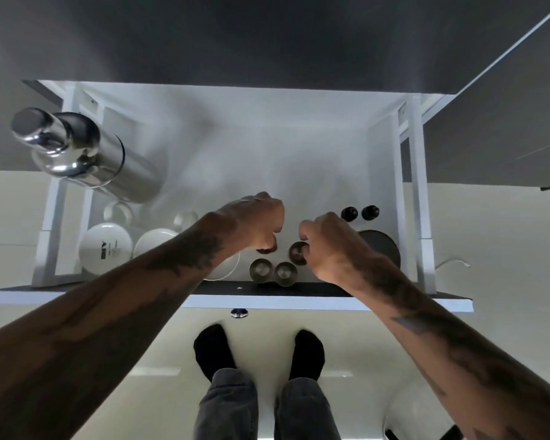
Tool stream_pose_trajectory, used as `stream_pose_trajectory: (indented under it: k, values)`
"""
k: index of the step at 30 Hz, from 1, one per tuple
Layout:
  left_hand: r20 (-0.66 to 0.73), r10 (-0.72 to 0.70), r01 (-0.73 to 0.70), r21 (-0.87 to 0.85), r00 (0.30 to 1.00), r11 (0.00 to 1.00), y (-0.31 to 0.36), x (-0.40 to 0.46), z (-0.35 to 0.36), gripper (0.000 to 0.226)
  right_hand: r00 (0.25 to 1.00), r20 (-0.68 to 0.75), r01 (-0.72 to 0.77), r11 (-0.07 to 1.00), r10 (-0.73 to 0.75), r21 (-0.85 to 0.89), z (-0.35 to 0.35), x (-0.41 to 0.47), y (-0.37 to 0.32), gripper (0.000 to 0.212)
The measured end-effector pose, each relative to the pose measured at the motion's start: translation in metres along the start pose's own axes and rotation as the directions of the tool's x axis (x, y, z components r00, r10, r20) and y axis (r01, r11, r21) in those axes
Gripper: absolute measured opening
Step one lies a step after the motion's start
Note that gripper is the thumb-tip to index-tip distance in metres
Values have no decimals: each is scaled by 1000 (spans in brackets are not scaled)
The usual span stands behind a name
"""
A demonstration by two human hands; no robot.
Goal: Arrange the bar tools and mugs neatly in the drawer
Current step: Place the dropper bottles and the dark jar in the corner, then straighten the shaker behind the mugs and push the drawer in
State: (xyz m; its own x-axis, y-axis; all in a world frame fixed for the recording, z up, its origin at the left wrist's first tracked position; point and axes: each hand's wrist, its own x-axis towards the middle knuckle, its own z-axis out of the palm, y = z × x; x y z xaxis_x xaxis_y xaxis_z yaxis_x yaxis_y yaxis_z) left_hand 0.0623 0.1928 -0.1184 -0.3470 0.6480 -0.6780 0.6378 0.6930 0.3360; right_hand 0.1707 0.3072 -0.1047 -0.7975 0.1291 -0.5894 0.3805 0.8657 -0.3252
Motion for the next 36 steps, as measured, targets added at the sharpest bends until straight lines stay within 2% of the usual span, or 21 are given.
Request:
stream_pose_trajectory:
  k: [2, 3, 7, 10, 12, 13, 14, 15, 16, 17, 18, 20, 22, 24, 26, 30, 34, 36]
  values:
    - [-5, 28, -28, -10, 1000, 1000, 2, -1, 0, 39, 1000, -10, 1, 1000, -1, -1, 7, 6, -1, 24]
    - [3, 32, -32, -33, 999, 999, -1, -2, 2, 44, 1000, -24, 8, 1000, -8, 8, 10, 8, -2, 23]
    - [-3, 35, -35, -2, 999, 999, -8, -5, 4, 15, 996, -78, 58, 996, -52, 67, 18, 16, -10, 18]
    - [-10, 50, -50, -35, 999, 998, -10, -14, -2, 28, 996, -82, 42, 994, -34, 101, 18, 17, -9, 17]
    - [-113, 27, -42, -127, 993, 991, -14, -26, -11, 13, 988, -152, 41, 994, -26, 100, 15, 8, -5, 16]
    - [-211, -3, -39, -197, 977, 980, -19, -36, -13, 15, 971, -238, 49, 993, -23, 105, 13, 0, -1, 16]
    - [-341, -36, -56, -257, 940, 965, -28, -49, -12, 21, 937, -350, 62, 992, -20, 109, 12, -9, 4, 16]
    - [-496, -77, -85, -296, 865, 951, -38, -69, -9, 25, 886, -463, 77, 992, -24, 95, 13, -20, 11, 16]
    - [-644, -100, -116, -285, 758, 952, -51, -89, -1, 28, 834, -551, 82, 995, -33, 65, 15, -32, 18, 17]
    - [-732, -131, -85, -251, 669, 964, -64, -111, 9, 33, 801, -597, 64, 997, -29, 37, 20, -42, 25, 22]
    - [-761, -174, -4, -225, 625, 974, -79, -131, 24, 41, 801, -599, 32, 999, -10, 26, 26, -51, 31, 31]
    - [-701, -313, 173, -266, 641, 948, -105, -163, 57, 60, 844, -535, -27, 999, 44, 40, 40, -60, 36, 47]
    - [-636, -364, 252, -264, 680, 931, -120, -175, 86, 72, 855, -514, -62, 997, 77, 47, 47, -60, 35, 59]
    - [-658, -272, 238, -142, 702, 961, -131, -174, 101, 72, 858, -504, -89, 995, 99, 43, 47, -56, 32, 68]
    - [-699, -233, 223, -107, 677, 969, -137, -167, 107, 68, 871, -478, -115, 993, 112, 23, 48, -53, 32, 74]
    - [-710, -249, 245, -111, 659, 963, -140, -163, 112, 65, 867, -483, -143, 990, 124, -1, 50, -52, 32, 67]
    - [-688, -222, 198, -116, 691, 973, -142, -167, 109, 66, 846, -514, -161, 987, 143, 9, 49, -56, 22, 70]
    - [-706, -290, 150, -255, 646, 955, -136, -174, 98, 66, 833, -524, -188, 981, 179, 35, 51, -61, 18, 75]
